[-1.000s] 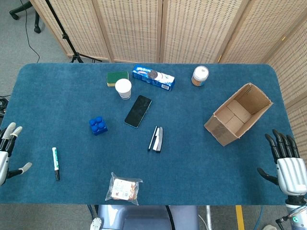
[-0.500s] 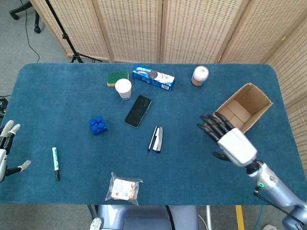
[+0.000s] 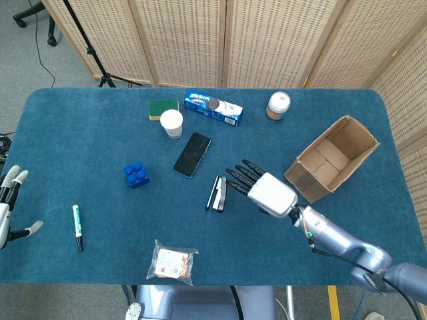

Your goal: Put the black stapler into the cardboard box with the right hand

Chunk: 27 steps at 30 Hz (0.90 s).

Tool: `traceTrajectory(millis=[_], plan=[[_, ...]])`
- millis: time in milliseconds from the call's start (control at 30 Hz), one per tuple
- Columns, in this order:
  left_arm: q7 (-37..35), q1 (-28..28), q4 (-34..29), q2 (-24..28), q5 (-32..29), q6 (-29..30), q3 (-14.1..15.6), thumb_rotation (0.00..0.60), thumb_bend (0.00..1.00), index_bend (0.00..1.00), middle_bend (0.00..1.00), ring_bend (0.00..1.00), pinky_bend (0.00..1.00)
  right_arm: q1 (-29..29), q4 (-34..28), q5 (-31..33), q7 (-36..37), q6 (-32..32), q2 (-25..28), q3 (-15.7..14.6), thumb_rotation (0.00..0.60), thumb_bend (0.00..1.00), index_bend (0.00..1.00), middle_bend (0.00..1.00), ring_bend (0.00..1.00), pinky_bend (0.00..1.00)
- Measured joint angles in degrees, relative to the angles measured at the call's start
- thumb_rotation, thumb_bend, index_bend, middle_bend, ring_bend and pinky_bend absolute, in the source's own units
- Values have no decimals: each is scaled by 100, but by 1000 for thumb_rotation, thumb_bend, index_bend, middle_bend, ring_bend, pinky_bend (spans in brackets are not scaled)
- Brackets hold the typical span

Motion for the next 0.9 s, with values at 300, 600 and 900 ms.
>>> traceTrajectory(millis=[300,600,900], plan=[[-49,-98,65,3,-183,-252,-45,600,0,0,0,0,0,582,799,393,-1328,-905,-953,-81,600,0,142,0,0,0],[-74,-140,90,9,-251,-342,-66,600,0,0,0,0,0,914,1124,682,-1876,-1138,-1465,-140,600,0,143,0,0,0],[-91,-165,88,22,-291,-398,-68,600,0,0,0,0,0,1109,1131,878,-2277,-1159,-1585,-138,600,0,143,0,0,0]])
